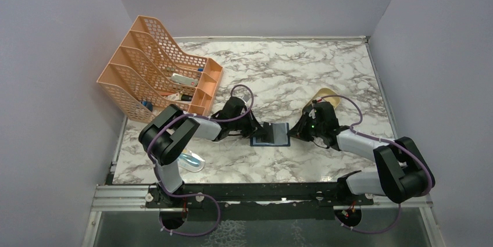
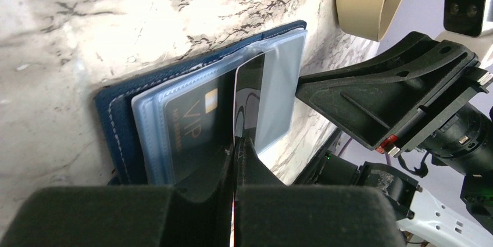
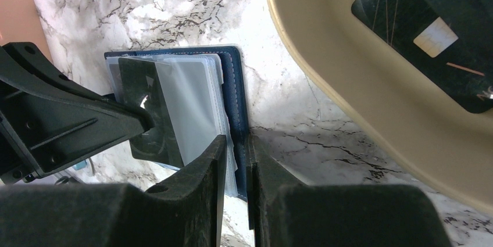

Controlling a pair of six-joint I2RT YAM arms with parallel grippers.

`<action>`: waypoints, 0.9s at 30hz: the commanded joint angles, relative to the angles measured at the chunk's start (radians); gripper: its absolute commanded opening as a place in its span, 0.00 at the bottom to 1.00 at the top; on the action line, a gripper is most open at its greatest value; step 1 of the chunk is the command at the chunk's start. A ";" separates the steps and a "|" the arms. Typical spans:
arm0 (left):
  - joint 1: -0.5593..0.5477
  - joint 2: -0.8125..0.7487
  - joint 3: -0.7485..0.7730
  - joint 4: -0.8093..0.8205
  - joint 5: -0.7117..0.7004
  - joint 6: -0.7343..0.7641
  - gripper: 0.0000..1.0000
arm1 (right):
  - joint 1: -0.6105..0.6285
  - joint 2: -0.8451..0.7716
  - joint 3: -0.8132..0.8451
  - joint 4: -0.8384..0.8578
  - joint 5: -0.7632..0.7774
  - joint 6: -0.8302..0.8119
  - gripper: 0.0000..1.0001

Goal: Put the credit cards into the card holder
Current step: Insert the credit card into the card holder.

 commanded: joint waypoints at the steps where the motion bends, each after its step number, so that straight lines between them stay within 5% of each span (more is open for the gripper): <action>1: -0.007 -0.016 -0.055 -0.020 -0.117 -0.004 0.00 | 0.026 -0.020 -0.027 0.005 -0.042 0.033 0.17; 27: -0.077 -0.010 -0.067 0.077 -0.143 -0.043 0.02 | 0.027 -0.059 -0.073 0.041 -0.029 0.105 0.16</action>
